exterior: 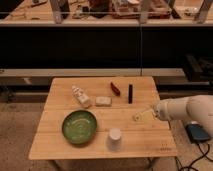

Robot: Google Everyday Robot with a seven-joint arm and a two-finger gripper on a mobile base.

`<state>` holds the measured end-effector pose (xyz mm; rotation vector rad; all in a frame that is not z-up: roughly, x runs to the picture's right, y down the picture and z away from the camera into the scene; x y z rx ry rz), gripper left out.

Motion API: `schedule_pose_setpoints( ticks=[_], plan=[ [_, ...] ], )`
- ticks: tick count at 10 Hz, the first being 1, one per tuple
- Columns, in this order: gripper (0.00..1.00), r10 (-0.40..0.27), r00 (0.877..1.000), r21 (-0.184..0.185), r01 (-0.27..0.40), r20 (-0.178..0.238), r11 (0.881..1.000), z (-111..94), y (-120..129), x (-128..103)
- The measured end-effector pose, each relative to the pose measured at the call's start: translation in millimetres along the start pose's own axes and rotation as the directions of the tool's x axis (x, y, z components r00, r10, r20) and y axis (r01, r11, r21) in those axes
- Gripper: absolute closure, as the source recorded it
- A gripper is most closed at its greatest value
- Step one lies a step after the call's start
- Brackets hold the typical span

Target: Place the ceramic cup over the eraser

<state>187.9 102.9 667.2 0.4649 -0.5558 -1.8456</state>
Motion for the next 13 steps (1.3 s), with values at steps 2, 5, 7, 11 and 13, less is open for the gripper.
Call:
schedule_pose_setpoints(
  ticks=[2, 5, 7, 11, 13],
  plan=[
    [0.20, -0.009, 1.000, -0.007, 0.009, -0.004, 1.000, -0.7, 1.5, -0.3],
    [0.20, -0.135, 0.988, -0.012, 0.135, -0.072, 0.991, -2.1, -3.5, -1.5],
    [0.20, -0.239, 0.963, 0.000, 0.241, -0.122, 0.971, -6.1, -10.2, -17.4],
    [0.20, -0.281, 0.949, 0.002, 0.284, -0.145, 0.959, -7.8, -13.3, -23.7],
    [0.20, -0.288, 0.947, -0.003, 0.290, -0.144, 0.957, -6.4, -12.7, -23.2]
  ],
)
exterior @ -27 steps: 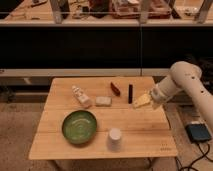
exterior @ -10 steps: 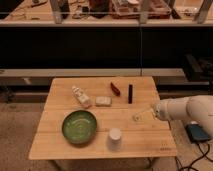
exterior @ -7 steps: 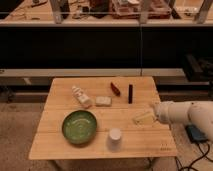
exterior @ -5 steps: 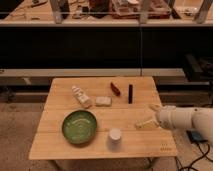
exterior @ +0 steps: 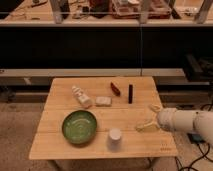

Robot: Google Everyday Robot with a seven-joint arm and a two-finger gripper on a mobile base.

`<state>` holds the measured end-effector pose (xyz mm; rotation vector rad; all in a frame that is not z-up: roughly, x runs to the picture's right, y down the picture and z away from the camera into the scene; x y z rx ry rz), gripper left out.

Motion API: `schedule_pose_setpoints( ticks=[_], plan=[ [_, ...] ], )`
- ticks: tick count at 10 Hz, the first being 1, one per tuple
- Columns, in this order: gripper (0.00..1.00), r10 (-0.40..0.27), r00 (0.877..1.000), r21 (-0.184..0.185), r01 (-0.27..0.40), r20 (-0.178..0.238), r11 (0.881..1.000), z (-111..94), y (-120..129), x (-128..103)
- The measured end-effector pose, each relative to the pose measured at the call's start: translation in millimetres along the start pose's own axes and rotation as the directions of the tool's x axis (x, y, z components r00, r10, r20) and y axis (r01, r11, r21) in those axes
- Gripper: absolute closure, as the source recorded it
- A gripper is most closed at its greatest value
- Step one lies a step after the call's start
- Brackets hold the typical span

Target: Place the ceramic cup over the eraser

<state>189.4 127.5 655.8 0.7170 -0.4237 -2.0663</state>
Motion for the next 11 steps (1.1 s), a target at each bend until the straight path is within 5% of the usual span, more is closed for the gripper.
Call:
schedule_pose_setpoints(
  ticks=[2, 5, 8, 9, 11],
  plan=[
    [0.20, -0.058, 0.998, -0.028, 0.057, -0.010, 0.998, 3.8, 2.1, -3.3],
    [0.20, -0.209, 0.976, -0.083, 0.203, -0.060, 0.976, 13.2, -3.6, -11.6],
    [0.20, -0.234, 0.970, -0.089, 0.227, -0.068, 0.970, 15.4, -5.1, -12.0],
    [0.20, -0.237, 0.969, -0.072, 0.232, -0.069, 0.970, 17.1, -8.4, -12.7],
    [0.20, -0.278, 0.956, 0.046, 0.283, -0.088, 0.958, 31.1, -40.4, -16.7]
  ],
)
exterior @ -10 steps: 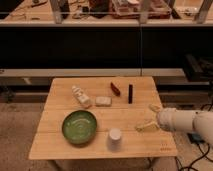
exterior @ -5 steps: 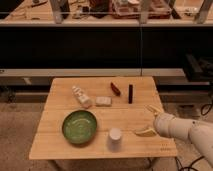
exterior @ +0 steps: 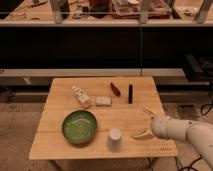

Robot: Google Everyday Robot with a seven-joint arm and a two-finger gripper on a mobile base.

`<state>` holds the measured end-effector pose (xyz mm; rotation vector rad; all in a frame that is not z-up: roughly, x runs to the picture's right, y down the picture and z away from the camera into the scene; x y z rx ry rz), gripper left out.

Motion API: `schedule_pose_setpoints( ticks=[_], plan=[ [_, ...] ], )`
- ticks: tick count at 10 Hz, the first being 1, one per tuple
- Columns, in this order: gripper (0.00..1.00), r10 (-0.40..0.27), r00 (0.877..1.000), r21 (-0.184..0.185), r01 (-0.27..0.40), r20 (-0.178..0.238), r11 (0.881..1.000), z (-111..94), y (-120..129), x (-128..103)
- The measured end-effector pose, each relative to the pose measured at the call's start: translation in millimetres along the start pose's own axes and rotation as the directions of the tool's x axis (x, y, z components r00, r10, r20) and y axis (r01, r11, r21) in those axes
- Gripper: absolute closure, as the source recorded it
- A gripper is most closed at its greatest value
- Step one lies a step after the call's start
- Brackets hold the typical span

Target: Place the ceramic cup over the eraser

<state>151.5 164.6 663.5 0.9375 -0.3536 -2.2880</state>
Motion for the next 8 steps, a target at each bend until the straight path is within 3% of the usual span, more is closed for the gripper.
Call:
schedule_pose_setpoints(
  ticks=[2, 5, 7, 8],
  plan=[
    [0.20, -0.067, 0.996, 0.116, 0.073, -0.053, 0.991, 18.6, -37.1, 11.1],
    [0.20, -0.139, 0.989, 0.199, 0.147, -0.058, 0.969, 43.0, -58.7, 8.4],
    [0.20, -0.168, 0.986, 0.208, 0.168, -0.015, 0.964, 59.1, -55.6, -5.7],
    [0.20, -0.163, 0.987, 0.195, 0.159, 0.004, 0.968, 65.6, -49.6, -12.0]
  ],
)
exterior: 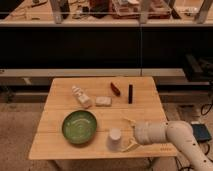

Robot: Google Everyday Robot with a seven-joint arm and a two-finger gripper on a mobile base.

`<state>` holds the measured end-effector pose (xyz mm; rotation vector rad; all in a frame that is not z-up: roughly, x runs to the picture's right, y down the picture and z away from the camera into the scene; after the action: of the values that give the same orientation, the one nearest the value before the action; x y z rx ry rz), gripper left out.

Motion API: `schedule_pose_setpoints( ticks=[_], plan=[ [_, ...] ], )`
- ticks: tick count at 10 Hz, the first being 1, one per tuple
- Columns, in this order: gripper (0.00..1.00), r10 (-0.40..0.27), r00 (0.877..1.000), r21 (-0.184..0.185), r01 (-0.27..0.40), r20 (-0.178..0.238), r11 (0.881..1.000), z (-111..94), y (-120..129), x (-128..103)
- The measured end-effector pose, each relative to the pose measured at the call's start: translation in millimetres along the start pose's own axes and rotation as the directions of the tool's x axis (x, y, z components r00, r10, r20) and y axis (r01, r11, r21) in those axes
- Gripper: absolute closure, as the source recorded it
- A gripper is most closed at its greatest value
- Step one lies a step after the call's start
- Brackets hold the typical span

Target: Place the ceramic cup over the eraser

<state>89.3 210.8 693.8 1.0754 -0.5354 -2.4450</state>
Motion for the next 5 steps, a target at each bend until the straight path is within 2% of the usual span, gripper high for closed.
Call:
schedule_pose_setpoints(
  ticks=[1, 3, 5],
  plan=[
    [0.20, 0.018, 1.000, -0.014, -0.018, 0.015, 1.000, 6.5, 6.5, -7.4],
    [0.20, 0.047, 0.999, -0.019, -0.047, 0.025, 0.999, 16.2, 8.4, -15.8],
    [0.20, 0.071, 0.997, 0.002, -0.071, 0.019, 0.997, 26.0, -2.6, -18.4]
  ],
)
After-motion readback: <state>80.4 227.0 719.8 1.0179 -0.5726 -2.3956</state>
